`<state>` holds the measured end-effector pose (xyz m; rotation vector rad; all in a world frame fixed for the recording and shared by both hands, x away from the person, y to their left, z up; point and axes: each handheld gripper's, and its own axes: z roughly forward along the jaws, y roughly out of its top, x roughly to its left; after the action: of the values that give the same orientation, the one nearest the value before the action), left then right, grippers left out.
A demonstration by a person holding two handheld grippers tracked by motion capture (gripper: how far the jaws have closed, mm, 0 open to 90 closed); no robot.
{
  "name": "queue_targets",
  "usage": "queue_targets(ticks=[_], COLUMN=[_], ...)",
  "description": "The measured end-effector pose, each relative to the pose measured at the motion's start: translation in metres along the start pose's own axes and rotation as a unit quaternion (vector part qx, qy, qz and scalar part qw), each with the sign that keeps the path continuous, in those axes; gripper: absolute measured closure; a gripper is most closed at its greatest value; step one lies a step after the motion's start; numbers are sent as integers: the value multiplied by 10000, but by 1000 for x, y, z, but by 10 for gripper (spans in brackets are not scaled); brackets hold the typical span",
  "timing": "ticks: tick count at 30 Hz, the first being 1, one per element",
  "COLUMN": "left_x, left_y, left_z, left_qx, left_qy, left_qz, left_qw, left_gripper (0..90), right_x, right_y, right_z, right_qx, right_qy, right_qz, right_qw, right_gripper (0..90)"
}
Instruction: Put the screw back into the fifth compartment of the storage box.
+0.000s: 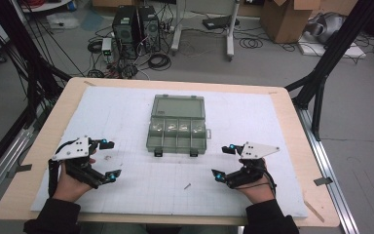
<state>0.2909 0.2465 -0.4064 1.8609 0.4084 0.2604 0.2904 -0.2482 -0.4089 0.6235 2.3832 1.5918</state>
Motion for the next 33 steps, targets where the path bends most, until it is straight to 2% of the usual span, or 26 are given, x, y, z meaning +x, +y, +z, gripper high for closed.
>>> queue_targets(ticks=[5,16,21,24,33], left_x=[-1,-2,-2,-2,-3], left_y=[-1,-1,-2,-1,-1], left_z=[2,2,0,-1,0], left_qx=[57,84,96,78,89], left_qy=[-25,-26,10,8,29], left_qz=[-25,28,19,9,40], left_qw=[10000,10000,10000,10000,9999], left_gripper=[17,17,17,17,17], right_x=[-1,3,2,2,4], right_y=[-1,1,6,10,31], right_z=[0,1,3,6,15], right_qx=[59,100,111,223,450], right_qy=[-18,-44,-8,26,186], right_qz=[38,-55,-152,-168,-416], right_qw=[10000,9999,9998,9996,9979], right_gripper=[99,99,99,99,100])
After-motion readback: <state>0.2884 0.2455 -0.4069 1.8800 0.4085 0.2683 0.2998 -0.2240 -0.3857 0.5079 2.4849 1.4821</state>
